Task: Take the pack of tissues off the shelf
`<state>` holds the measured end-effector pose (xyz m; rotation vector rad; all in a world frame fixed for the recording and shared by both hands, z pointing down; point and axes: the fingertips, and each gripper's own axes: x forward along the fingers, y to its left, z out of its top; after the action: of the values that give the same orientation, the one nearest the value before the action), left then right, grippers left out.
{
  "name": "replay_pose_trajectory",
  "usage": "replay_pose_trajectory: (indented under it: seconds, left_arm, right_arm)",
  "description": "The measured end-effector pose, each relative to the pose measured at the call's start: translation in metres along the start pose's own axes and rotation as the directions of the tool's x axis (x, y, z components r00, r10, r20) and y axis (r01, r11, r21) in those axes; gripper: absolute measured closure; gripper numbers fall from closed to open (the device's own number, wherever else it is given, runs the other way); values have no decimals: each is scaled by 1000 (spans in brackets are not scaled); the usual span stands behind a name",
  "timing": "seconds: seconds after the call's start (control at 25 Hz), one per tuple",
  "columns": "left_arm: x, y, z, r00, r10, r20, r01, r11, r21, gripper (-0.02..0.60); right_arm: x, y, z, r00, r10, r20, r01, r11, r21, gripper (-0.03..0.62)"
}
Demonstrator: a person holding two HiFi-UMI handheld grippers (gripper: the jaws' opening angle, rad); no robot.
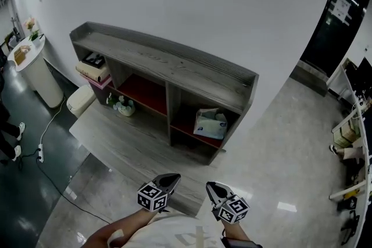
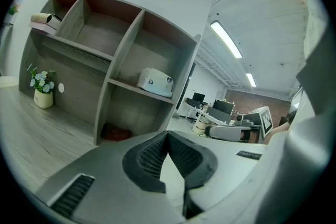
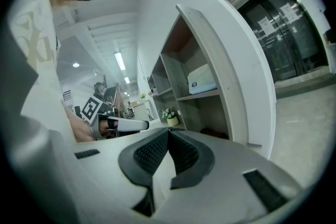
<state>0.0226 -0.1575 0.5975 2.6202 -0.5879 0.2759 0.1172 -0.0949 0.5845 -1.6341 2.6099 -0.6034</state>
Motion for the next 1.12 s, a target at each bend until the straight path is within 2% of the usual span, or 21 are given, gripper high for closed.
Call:
replay_pose_trajectory:
  seconds: [0.36, 1.0, 1.04, 1.08, 1.12]
  left_arm:
    - [17, 34, 26, 999, -39, 6, 39, 999, 27, 568]
    - [53, 62, 85, 994, -99, 38, 95, 991, 98, 565]
    - [55, 62, 88, 994, -103, 39, 98, 990, 104, 551]
    - [58, 63, 92, 994, -104, 40, 100, 989, 109, 505]
    - [60, 64, 96, 994, -104, 43, 98, 989, 114, 485]
  right_arm:
    - [36, -12, 12, 999, -44, 21, 44, 999, 0, 589]
    - [70, -20, 19, 992, -118, 48, 117, 993, 20, 589]
    - [71, -20, 19, 991, -124, 51, 123, 992, 21, 589]
    - [72, -20, 20, 990, -129, 54, 128, 992, 22, 589]
    - [73, -20, 20, 989, -134, 57, 133, 991, 22, 589]
